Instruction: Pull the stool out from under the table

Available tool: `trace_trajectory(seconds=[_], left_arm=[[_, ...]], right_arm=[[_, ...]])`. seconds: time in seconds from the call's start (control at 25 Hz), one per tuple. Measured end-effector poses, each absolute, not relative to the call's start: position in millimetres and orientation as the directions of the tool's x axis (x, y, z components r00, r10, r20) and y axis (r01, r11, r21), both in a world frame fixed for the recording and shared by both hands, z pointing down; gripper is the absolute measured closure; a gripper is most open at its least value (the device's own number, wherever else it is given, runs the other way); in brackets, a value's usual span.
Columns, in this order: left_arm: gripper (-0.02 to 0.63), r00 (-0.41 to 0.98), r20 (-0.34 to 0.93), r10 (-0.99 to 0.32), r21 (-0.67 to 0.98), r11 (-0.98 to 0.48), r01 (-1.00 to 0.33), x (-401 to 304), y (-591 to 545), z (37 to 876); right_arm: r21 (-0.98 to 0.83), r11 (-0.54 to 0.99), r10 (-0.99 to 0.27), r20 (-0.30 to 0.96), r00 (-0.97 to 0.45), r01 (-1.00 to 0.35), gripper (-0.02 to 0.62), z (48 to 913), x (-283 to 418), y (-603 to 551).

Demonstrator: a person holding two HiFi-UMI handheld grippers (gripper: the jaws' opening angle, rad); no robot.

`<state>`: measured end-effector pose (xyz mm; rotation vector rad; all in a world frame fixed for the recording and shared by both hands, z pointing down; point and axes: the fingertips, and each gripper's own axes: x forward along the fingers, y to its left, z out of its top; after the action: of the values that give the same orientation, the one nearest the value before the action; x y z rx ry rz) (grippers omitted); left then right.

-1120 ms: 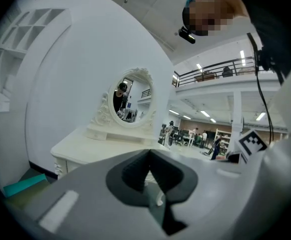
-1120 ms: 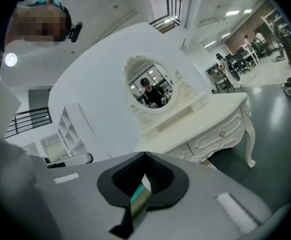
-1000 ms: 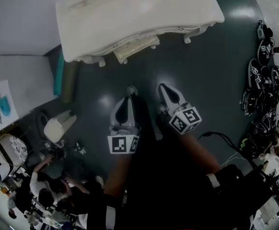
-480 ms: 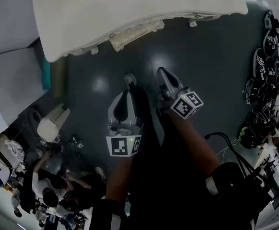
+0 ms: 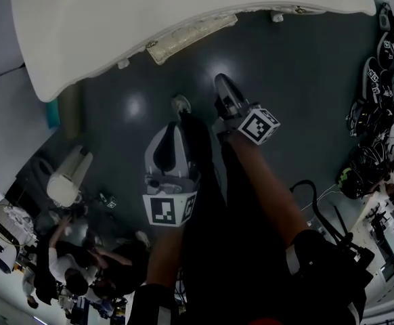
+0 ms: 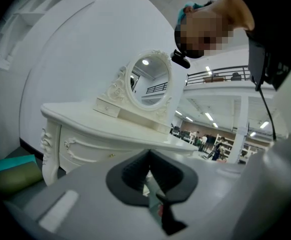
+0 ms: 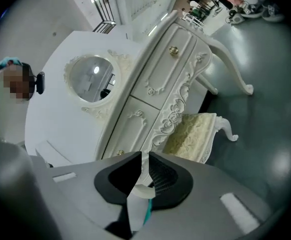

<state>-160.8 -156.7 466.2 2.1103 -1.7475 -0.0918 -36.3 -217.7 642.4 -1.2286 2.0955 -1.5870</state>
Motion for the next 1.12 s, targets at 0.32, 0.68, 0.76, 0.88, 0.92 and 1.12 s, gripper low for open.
trace_trajectory(seconds=[0.32,0.68,0.76,0.88,0.92,1.12], left_arm=[[0.600,0.199,0.182,-0.963,0.340,-0.128,-0.932,-167,-168,521],[0.600,0.179,0.163,-0.970,0.336,-0.116,-0.935,-167,-177,566],[0.600,0.175,0.163,-0.971,0.336,-0.112,-0.935,-169,-180,577],[0.600,0.165,0.160,-0.973,0.331,-0.104,-0.938,-174,-185,590],[0.600,0.162,0.159,-0.974,0.329,-0.102,-0.939,-176,-186,594],[0.600,0.153,0.161,-0.975,0.338,-0.091,-0.937,-186,-192,614]], right_arm=[[-0.920,0.044,-0.772,0.217,-0.598,-0.390,0.494,715,-37,-248],[-0.946,0.015,-0.764,0.198,-0.614,-0.324,0.385,796,-54,-268],[-0.947,0.005,-0.762,0.204,-0.615,-0.321,0.364,813,-56,-272],[-0.947,0.005,-0.758,0.205,-0.619,-0.320,0.325,836,-57,-280],[-0.950,0.000,-0.759,0.204,-0.618,-0.313,0.302,843,-58,-282],[-0.955,-0.048,-0.753,0.227,-0.618,-0.293,0.208,886,-62,-294]])
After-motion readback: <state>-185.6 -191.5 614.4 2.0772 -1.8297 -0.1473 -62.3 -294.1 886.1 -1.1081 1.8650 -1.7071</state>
